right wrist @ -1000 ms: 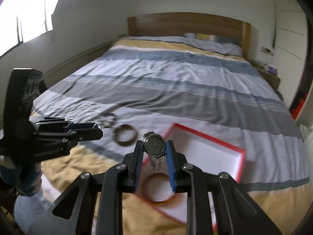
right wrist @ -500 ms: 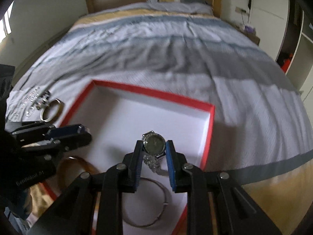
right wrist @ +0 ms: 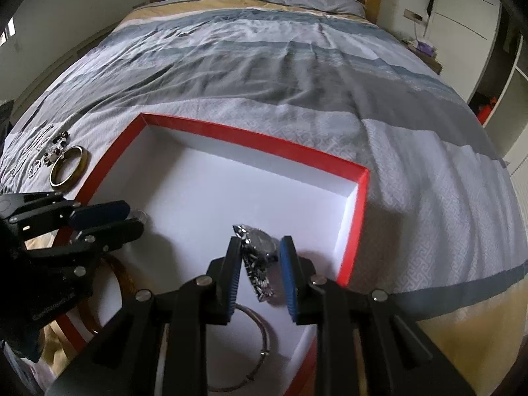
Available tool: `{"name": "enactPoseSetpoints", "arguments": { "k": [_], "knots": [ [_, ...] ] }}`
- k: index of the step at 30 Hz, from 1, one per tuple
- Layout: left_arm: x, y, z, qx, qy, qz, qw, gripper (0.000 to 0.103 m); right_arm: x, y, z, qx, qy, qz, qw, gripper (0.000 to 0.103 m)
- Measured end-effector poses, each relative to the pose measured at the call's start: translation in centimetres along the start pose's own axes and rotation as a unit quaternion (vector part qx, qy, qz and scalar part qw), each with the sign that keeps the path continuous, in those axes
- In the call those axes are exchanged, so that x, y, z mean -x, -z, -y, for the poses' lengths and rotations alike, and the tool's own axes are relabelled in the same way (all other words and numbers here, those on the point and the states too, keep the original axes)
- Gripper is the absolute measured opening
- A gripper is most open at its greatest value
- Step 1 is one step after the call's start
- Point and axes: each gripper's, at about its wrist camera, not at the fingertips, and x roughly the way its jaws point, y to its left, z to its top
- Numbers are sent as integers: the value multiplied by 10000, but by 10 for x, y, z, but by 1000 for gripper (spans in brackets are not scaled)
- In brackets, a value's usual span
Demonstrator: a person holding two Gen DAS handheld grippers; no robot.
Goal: Organize jewelry
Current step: 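Carry the ring and watch into the red box and release both, then withdraw both tools from the box back over the jewelry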
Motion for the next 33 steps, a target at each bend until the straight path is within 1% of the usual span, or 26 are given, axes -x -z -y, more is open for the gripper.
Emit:
{"name": "enactPoseSetpoints", "arguments": {
  "k": [2, 3, 5, 6, 9, 14, 18, 21, 23, 25, 28, 30, 31, 33],
  "knots": [
    [2, 1, -1, -2, 7, 24, 10000, 31, 2, 1, 1, -34, -43, 12, 10000, 23],
    [4, 1, 0, 13, 24, 31, 10000, 32, 3, 1, 1, -36, -33, 15, 10000, 23],
    [6, 2, -1, 47, 120, -1, 9999, 34, 6, 2, 1, -55, -30, 26, 10000, 31],
    [8, 3, 0, 35, 123, -2, 9999, 35, 9, 3, 2, -71, -24, 49, 10000, 32],
    [18, 6, 0, 47, 137, 36, 9999, 44, 21, 6, 3, -161, -34, 128, 9998, 32],
    [47, 15, 1, 182, 173, 200, 9995, 44, 49, 17, 8, -379, -14, 312, 9988, 33],
    [78, 27, 4, 260, 169, 337, 9990, 45, 79, 38, 8, -653, -20, 462, 9968, 33],
    [100, 37, 6, 273, 159, 269, 9991, 49, 105, 56, 1, -718, -25, 564, 9958, 33],
    [114, 44, 6, 286, 86, 263, 9992, 56, 119, 66, -4, -755, -35, 621, 9952, 33],
    [133, 56, 5, 280, -72, 328, 9990, 59, 138, 79, -12, -812, -65, 697, 9942, 33],
    [156, 72, 0, 345, -164, 394, 9985, 61, 160, 94, -22, -886, -97, 798, 9928, 33],
    [176, 86, -6, 418, -234, 460, 9978, 66, 172, 103, -29, -897, -122, 836, 9924, 33],
    [184, 93, -8, 444, -299, 497, 9973, 70, 179, 107, -34, -902, -117, 856, 9922, 33],
    [197, 102, -13, 471, -387, 540, 9967, 72, 191, 115, -42, -919, -159, 914, 9914, 33]
  ]
}}
